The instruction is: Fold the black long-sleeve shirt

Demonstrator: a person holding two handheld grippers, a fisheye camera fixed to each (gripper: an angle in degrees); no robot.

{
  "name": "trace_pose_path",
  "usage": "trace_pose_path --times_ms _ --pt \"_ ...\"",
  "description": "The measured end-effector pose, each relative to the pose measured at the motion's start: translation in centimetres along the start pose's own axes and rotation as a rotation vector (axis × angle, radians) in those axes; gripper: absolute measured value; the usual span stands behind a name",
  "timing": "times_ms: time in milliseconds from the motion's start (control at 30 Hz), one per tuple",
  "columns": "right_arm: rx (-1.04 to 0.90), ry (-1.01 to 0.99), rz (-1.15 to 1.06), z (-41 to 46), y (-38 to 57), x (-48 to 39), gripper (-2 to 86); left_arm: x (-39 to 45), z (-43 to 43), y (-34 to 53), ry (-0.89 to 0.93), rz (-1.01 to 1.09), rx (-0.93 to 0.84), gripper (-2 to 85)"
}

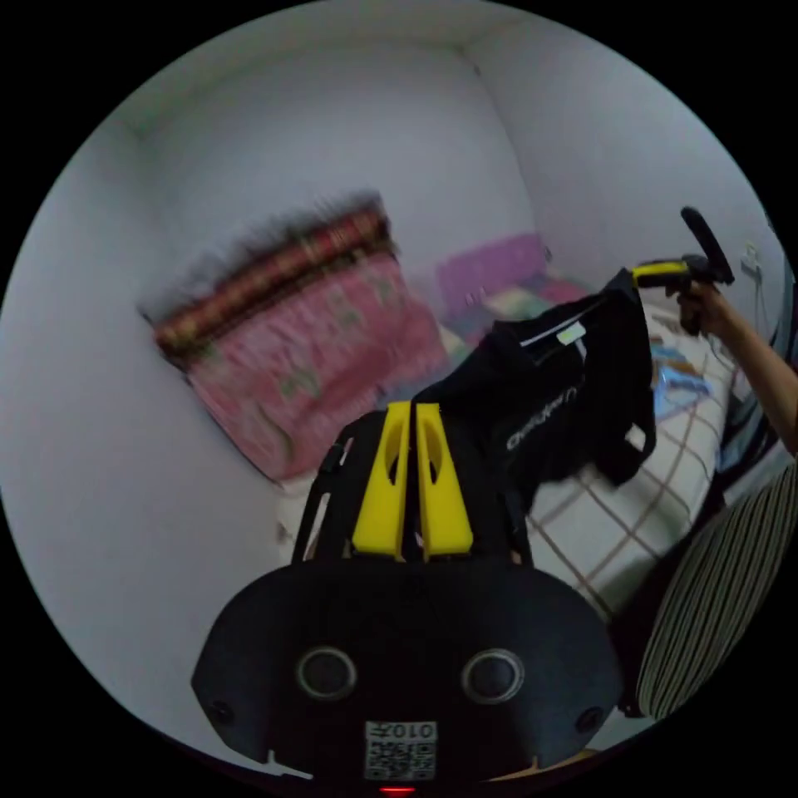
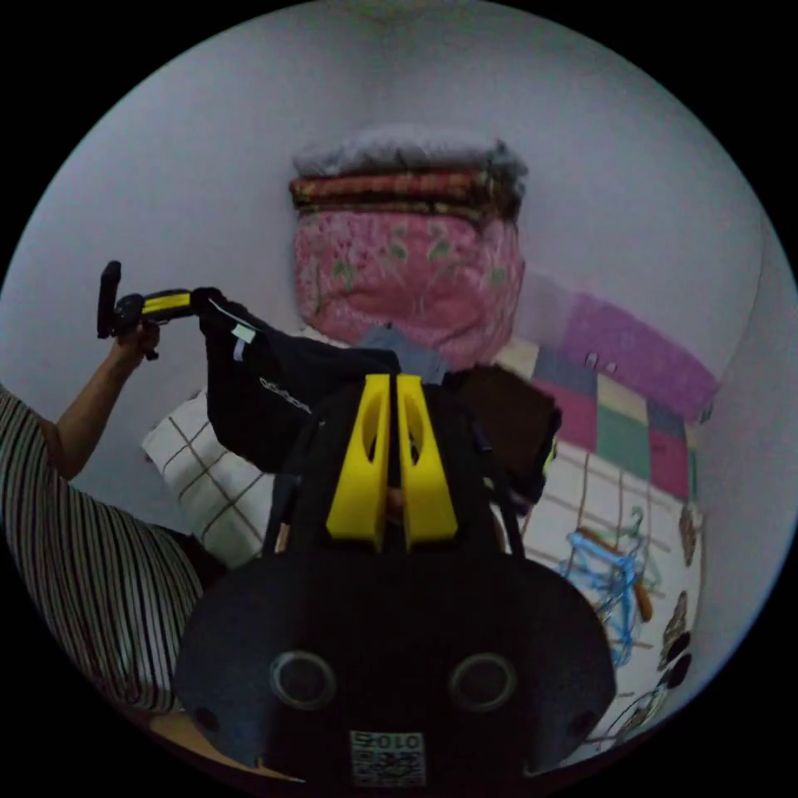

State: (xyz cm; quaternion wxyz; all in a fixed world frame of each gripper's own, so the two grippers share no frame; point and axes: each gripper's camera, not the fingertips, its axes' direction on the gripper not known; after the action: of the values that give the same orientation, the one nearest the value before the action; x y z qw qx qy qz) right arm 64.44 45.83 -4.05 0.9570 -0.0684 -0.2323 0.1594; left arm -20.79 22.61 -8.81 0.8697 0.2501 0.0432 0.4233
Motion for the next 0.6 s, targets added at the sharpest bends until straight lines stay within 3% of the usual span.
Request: trace_pose_path --times_ms 167,467,600 --pt "0.219 0.08 -0.113 -8.0 -3.3 -4.6 1.3 -1.3 -11.3 -2.6 -0.1 0.007 0.193 -0.3" --pt "0.392 0.167 -0.096 -17.3 -3.6 -9.6 1.3 0.6 -23.0 -2.5 0.06 0.108 0.396 -0.4" --pt "0.385 0.15 -0.021 -17.7 -3.1 -9.5 1.2 1.3 -23.0 -1.9 0.13 0.128 0.4 -0.3"
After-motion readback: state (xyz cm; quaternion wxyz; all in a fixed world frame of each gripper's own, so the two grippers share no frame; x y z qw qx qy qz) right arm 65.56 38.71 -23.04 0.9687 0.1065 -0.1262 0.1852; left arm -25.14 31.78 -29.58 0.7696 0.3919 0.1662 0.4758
